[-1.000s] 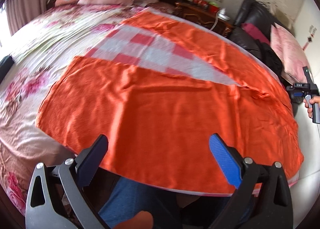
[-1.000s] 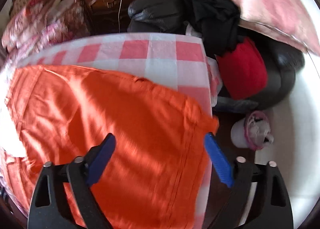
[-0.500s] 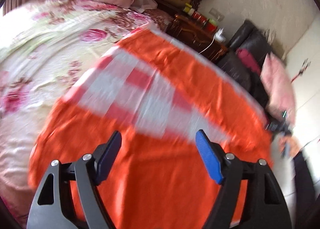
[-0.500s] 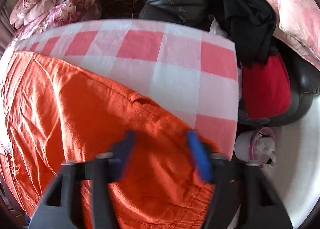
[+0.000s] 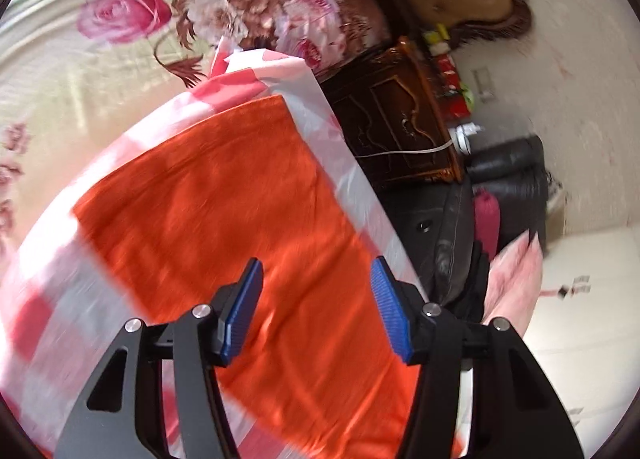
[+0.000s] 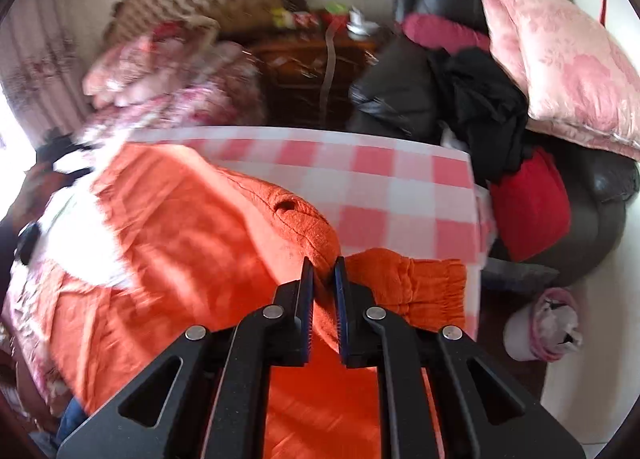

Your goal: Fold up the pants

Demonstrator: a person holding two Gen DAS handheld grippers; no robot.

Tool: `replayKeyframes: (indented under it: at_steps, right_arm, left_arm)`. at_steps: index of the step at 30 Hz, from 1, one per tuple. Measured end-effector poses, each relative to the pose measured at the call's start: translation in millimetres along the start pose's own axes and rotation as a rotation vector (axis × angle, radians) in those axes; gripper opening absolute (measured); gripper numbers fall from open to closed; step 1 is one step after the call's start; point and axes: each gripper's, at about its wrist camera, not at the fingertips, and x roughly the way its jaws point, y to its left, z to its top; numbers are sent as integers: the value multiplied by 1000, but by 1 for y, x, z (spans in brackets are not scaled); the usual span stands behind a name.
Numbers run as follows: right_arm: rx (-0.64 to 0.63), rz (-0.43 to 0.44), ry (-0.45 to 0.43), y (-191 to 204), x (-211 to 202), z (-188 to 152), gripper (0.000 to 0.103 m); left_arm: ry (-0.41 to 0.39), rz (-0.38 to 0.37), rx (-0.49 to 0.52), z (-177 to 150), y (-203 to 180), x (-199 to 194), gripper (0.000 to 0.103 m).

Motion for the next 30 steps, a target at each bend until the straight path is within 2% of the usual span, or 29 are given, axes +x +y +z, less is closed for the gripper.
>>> replayKeyframes:
  at_steps: [5, 6, 8, 9, 10, 11, 12, 14, 17, 22, 25, 26, 27, 30]
  right_arm:
    - [12, 25, -15, 24, -35, -27, 11]
    - [17, 29, -17, 26, -40, -31, 11]
    - [16, 37, -22, 33, -49, -38, 11]
    - [15, 38, -24, 36, -54, -41, 11]
    - [20, 43, -28, 38, -59, -44, 11]
    - [24, 44, -32, 40, -64, -48, 11]
    - [30, 39, -35, 39, -65, -49, 11]
    - [52, 23, -34, 32, -65, -52, 11]
    - [75, 1, -24, 19, -59, -53, 11]
    - [63, -9, -35, 7, -64, -52, 11]
    - [16, -7, -46, 14, -82, -64, 11]
    - [2, -5, -48, 17, -90, -73, 11]
    - [0, -3, -47, 19, -95, -82, 11]
    - [17, 6, -21, 22, -104, -124, 11]
  left_arm:
    - [48, -14, -41, 27, -8, 39, 55]
    - [65, 5, -43, 29, -10, 47, 55]
    - [81, 75, -24, 31, -14, 59, 46]
    - [90, 110, -18, 31, -14, 64, 45]
    - [101, 126, -21, 31, -12, 66, 33]
    - [106, 147, -13, 32, -10, 68, 5]
    - [96, 162, -5, 32, -9, 65, 2]
    - [84, 122, -15, 29, -2, 53, 1]
    - [70, 87, 0, 23, 0, 21, 1]
    - [28, 5, 25, -9, 3, -72, 1]
    - [-11, -30, 73, -58, 19, -143, 1]
    - [-42, -46, 97, -86, 36, -174, 1]
    - [-57, -55, 104, -102, 49, -190, 1]
    - [-92, -65, 67, -175, 125, -234, 1]
